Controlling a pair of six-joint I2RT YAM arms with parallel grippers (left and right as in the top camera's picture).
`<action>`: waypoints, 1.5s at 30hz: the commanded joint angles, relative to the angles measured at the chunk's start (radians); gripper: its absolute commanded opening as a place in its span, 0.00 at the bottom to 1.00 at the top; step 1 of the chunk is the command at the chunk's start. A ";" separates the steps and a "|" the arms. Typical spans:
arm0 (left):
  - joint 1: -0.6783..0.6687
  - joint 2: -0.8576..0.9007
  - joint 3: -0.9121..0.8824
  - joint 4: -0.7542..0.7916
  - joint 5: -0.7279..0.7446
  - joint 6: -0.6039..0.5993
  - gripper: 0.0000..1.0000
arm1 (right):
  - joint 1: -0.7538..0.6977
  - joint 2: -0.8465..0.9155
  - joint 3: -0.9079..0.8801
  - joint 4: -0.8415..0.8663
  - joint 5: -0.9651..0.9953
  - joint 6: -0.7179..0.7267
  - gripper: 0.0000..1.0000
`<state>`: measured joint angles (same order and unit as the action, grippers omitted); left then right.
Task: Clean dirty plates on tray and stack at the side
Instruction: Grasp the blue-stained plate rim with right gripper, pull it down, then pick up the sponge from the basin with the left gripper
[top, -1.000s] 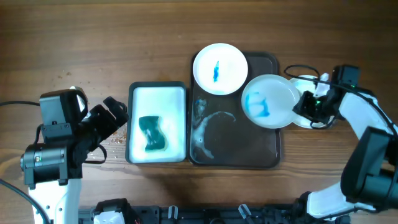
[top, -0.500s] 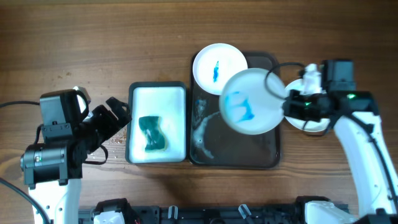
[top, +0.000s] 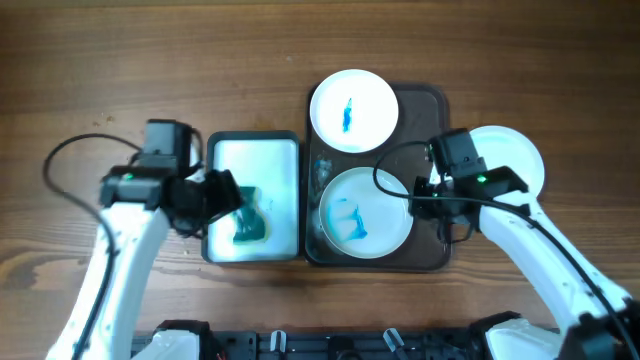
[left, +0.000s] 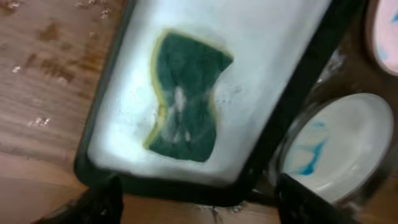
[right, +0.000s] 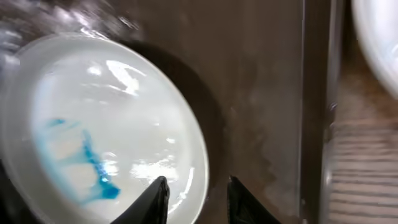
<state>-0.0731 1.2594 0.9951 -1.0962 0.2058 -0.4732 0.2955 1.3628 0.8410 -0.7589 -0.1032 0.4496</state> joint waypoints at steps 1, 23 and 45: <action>-0.112 0.123 -0.094 0.140 -0.052 -0.014 0.60 | -0.005 -0.099 0.084 -0.017 0.025 -0.074 0.33; -0.138 0.294 0.006 0.145 -0.263 -0.024 0.56 | -0.005 -0.175 0.085 -0.066 0.018 -0.072 0.33; -0.138 0.294 0.073 0.054 -0.203 -0.024 0.54 | -0.005 -0.175 0.084 -0.075 0.018 -0.055 0.33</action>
<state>-0.2146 1.5555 1.1046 -1.0187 -0.0284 -0.4988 0.2955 1.1919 0.9134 -0.8333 -0.0956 0.3950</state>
